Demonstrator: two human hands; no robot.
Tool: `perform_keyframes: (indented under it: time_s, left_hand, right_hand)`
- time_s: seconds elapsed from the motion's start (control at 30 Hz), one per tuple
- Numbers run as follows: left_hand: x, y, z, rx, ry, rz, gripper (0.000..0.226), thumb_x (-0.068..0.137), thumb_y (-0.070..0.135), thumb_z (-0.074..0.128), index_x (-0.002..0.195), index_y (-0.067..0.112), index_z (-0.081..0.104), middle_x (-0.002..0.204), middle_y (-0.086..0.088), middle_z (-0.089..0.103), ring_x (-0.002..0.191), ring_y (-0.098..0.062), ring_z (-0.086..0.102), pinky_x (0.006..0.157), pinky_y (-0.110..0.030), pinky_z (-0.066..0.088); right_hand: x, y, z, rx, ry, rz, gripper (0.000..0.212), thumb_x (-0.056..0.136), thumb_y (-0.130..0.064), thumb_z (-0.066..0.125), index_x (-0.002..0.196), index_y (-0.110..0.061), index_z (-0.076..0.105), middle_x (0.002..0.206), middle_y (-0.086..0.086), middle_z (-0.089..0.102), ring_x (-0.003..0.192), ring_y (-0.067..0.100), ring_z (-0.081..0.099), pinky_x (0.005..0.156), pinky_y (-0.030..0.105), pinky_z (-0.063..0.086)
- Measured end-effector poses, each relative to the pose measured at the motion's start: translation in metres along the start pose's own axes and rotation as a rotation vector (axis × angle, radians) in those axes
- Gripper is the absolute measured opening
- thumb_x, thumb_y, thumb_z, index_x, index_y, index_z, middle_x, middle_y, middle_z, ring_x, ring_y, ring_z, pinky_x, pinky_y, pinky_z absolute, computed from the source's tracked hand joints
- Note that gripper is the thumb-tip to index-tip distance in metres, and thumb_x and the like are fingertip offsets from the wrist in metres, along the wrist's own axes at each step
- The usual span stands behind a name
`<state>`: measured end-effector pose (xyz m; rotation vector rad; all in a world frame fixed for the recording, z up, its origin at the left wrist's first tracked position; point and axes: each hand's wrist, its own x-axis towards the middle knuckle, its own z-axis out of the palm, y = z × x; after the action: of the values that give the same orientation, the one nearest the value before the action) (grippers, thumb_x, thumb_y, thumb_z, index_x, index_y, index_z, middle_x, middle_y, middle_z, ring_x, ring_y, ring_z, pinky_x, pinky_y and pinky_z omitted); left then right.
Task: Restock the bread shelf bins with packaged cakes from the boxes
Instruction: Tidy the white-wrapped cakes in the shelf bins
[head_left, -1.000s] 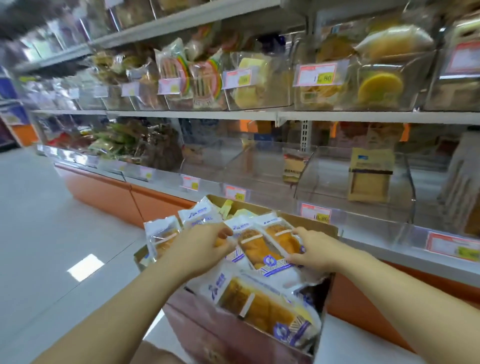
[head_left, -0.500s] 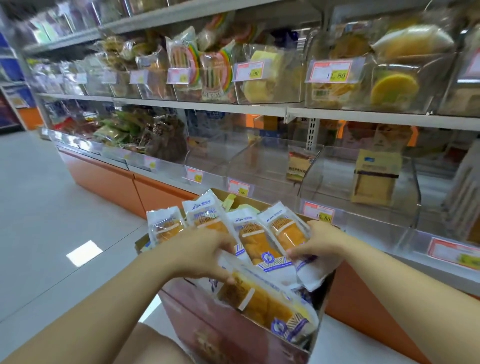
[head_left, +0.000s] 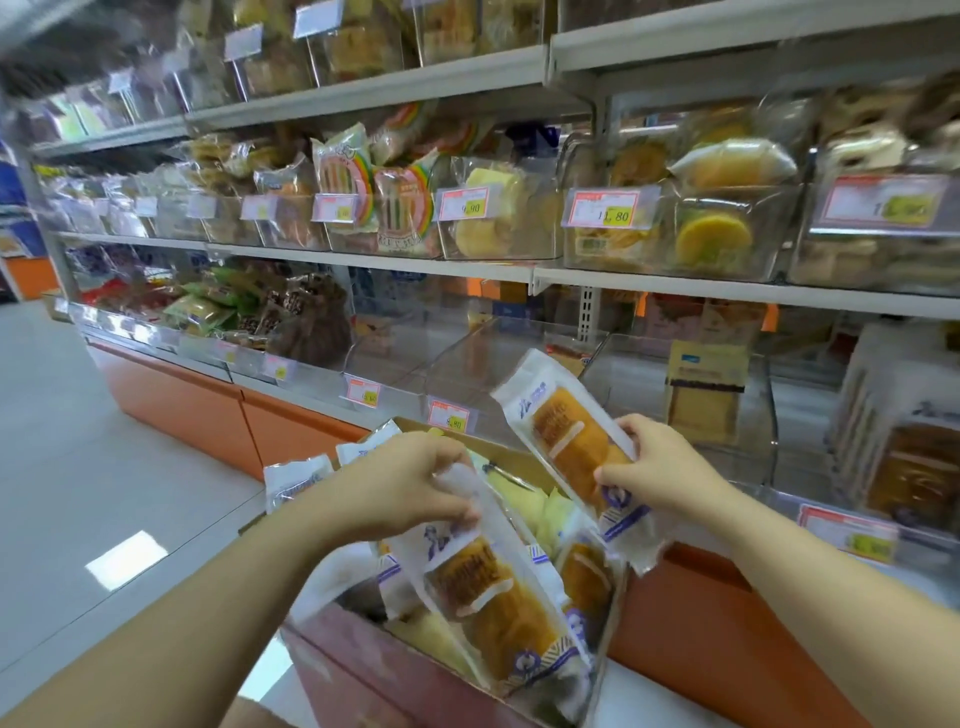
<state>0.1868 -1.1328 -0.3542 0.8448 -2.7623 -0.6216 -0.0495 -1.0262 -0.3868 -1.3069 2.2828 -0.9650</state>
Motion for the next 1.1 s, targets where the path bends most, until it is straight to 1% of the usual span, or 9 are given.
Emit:
perform_keyframes:
  time_s: [0.2,0.37,0.47,0.57,0.7,0.87,0.93,1.0,1.1]
  left_hand:
    - [0.028,0.046,-0.017,-0.064,0.144,0.086,0.033,0.079,0.03,0.075,0.067,0.008,0.053,0.064,-0.003,0.048,0.06,-0.013,0.042,0.058,-0.031,0.034]
    - [0.053,0.092,-0.022,-0.1,0.233,0.175,0.041,0.086,0.023,0.068,0.052,0.027,0.045,0.047,0.011,0.043,0.048,0.0,0.04,0.049,-0.018,0.029]
    - [0.07,0.122,-0.018,-0.11,0.264,0.245,0.03,0.089,0.021,0.064,0.061,0.027,0.054,0.059,0.011,0.052,0.057,0.001,0.046,0.05,-0.014,0.032]
    - [0.092,0.155,-0.006,-0.149,0.31,0.308,0.016,0.089,0.017,0.062,0.074,0.014,0.062,0.069,0.002,0.058,0.065,-0.009,0.049,0.053,-0.012,0.033]
    - [0.122,0.202,0.017,-0.207,0.328,0.387,0.02,0.091,0.018,0.059,0.074,0.008,0.057,0.069,0.002,0.054,0.065,-0.009,0.047,0.053,-0.017,0.031]
    - [0.158,0.252,0.056,-0.255,0.327,0.454,0.019,0.091,0.017,0.058,0.079,0.002,0.057,0.074,-0.007,0.059,0.077,-0.024,0.054,0.065,-0.032,0.034]
    - [0.17,0.263,0.073,-0.257,0.33,0.468,0.017,0.091,0.016,0.058,0.084,0.001,0.06,0.081,-0.009,0.065,0.084,-0.026,0.058,0.073,-0.035,0.043]
    - [0.182,0.269,0.089,-0.248,0.327,0.476,0.012,0.091,0.017,0.059,0.086,0.007,0.062,0.086,-0.002,0.067,0.09,-0.023,0.061,0.078,-0.037,0.048]
    - [0.198,0.268,0.107,-0.223,0.322,0.474,0.008,0.09,0.02,0.06,0.083,0.018,0.062,0.083,0.006,0.066,0.089,-0.019,0.064,0.077,-0.037,0.051]
  right_hand:
    - [-0.038,0.003,-0.048,0.386,0.014,-0.071,0.037,0.074,0.004,0.067,0.1,-0.023,0.064,0.095,0.007,0.071,0.086,0.022,0.069,0.075,0.039,0.056]
    - [-0.061,0.012,-0.079,0.467,0.008,-0.135,0.04,0.077,0.008,0.064,0.11,-0.016,0.064,0.101,0.007,0.072,0.095,0.024,0.069,0.085,0.044,0.056]
    - [-0.071,0.026,-0.101,0.494,0.089,-0.139,0.037,0.08,0.01,0.063,0.109,-0.013,0.062,0.1,0.007,0.073,0.094,0.023,0.07,0.087,0.043,0.055]
    - [-0.079,0.046,-0.124,0.486,0.19,-0.111,0.039,0.08,0.008,0.065,0.11,-0.017,0.062,0.098,0.005,0.073,0.091,0.021,0.07,0.081,0.039,0.057]
    - [-0.087,0.077,-0.16,0.449,0.342,-0.064,0.04,0.079,0.003,0.069,0.108,-0.022,0.061,0.094,-0.001,0.071,0.074,0.005,0.068,0.058,0.017,0.049]
    - [-0.084,0.133,-0.198,0.424,0.459,0.02,0.039,0.08,0.001,0.071,0.111,-0.021,0.061,0.099,0.001,0.071,0.088,0.016,0.067,0.068,0.027,0.049]
    - [-0.081,0.152,-0.203,0.429,0.473,0.03,0.039,0.079,0.002,0.072,0.109,-0.021,0.062,0.098,-0.002,0.071,0.089,0.014,0.067,0.066,0.022,0.05]
    - [-0.074,0.169,-0.202,0.443,0.476,0.028,0.039,0.078,0.001,0.074,0.108,-0.022,0.063,0.097,-0.005,0.071,0.086,0.009,0.067,0.061,0.015,0.049]
    - [-0.057,0.196,-0.196,0.46,0.46,0.046,0.043,0.076,-0.007,0.078,0.111,-0.025,0.062,0.102,-0.006,0.071,0.093,0.008,0.068,0.07,0.021,0.054]
